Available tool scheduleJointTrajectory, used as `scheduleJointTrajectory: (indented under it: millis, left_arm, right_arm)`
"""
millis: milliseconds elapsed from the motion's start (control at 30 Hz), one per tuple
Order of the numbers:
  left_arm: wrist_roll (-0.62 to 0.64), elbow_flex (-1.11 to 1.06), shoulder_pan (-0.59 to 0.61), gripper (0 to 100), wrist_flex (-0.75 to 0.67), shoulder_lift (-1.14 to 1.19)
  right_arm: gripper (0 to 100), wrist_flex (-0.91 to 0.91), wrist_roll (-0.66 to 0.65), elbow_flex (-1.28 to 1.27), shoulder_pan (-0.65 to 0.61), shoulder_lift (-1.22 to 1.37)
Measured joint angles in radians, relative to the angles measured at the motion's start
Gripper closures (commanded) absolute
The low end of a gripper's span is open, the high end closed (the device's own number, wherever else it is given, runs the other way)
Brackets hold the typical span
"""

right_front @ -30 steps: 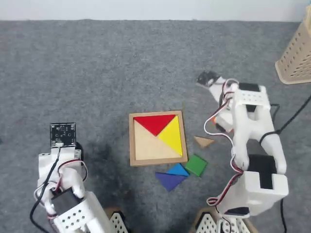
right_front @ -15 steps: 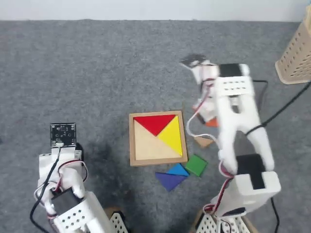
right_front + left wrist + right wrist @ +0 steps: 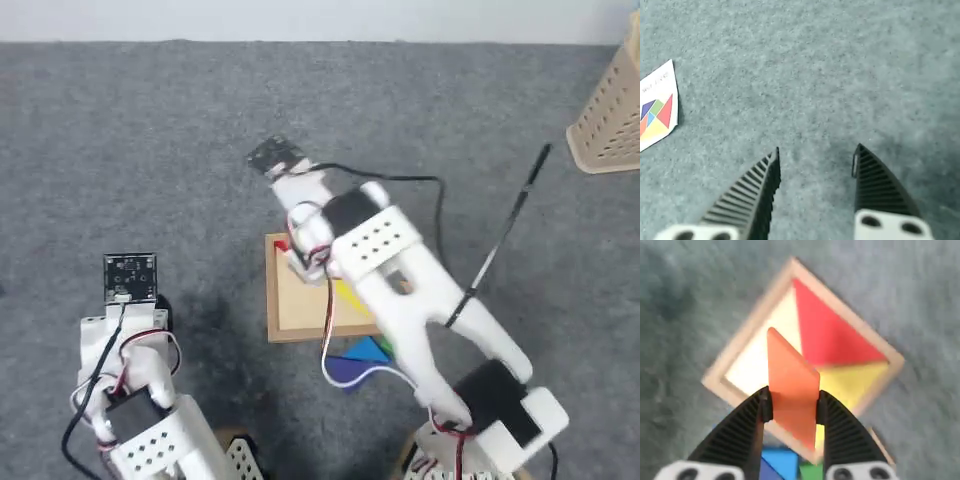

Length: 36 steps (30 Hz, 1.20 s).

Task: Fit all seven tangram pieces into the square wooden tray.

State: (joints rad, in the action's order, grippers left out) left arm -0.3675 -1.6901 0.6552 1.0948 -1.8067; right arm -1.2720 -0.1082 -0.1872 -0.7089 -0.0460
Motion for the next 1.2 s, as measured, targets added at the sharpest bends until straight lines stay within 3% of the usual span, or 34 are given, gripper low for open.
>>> scheduleJointTrajectory:
  millis: [267, 500, 733, 1000, 1200]
  left_arm:
    - [0.000, 0.000, 0.000, 78, 0.000, 0.000]
    - [0.000, 0.000, 0.000, 78, 0.000, 0.000]
    - [0.000, 0.000, 0.000, 78, 0.000, 0.000]
    - [0.000, 0.000, 0.000, 78, 0.000, 0.000]
    - [0.000, 0.000, 0.000, 78, 0.000, 0.000]
  right_arm:
    - [99.0, 0.101, 0.126, 0.077, -0.063, 0.255]
    - [98.7, 0.106, 0.160, 0.198, -0.063, 0.440]
    - [85.5, 0.063, 0.232, 0.264, -0.051, 0.459]
    - [85.1, 0.051, 0.232, 0.265, -0.051, 0.459]
    - [99.6, 0.003, 0.232, 0.285, -0.051, 0.459]
